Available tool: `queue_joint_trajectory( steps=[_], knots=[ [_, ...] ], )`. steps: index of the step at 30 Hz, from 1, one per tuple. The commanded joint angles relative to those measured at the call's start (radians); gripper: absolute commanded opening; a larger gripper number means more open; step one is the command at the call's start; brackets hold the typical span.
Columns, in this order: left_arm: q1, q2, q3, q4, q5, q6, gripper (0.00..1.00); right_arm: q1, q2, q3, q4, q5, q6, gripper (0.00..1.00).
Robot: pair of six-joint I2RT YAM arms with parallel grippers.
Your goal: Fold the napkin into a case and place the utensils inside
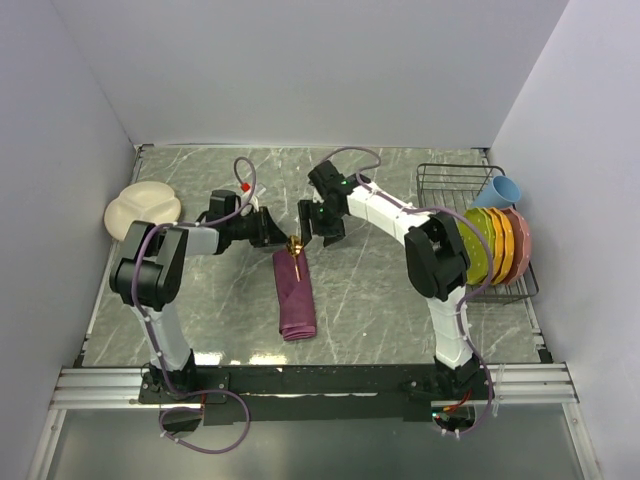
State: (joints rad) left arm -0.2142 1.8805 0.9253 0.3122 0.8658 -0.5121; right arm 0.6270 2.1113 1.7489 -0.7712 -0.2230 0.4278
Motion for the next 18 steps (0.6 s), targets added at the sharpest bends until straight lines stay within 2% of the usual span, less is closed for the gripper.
queue_joint_trajectory(
  steps=[1,7,18],
  knots=[
    [-0.016,-0.070,-0.025,0.057,0.001,0.064,0.18,-0.013,-0.045,-0.005,0.018,-0.052,-0.024,0.72],
    [-0.024,-0.086,-0.046,0.039,0.012,0.090,0.18,-0.036,-0.037,-0.002,0.027,-0.067,-0.021,0.72],
    [-0.050,-0.095,-0.083,0.074,0.001,0.032,0.18,-0.049,-0.024,0.009,0.035,-0.070,-0.014,0.72]
  ],
)
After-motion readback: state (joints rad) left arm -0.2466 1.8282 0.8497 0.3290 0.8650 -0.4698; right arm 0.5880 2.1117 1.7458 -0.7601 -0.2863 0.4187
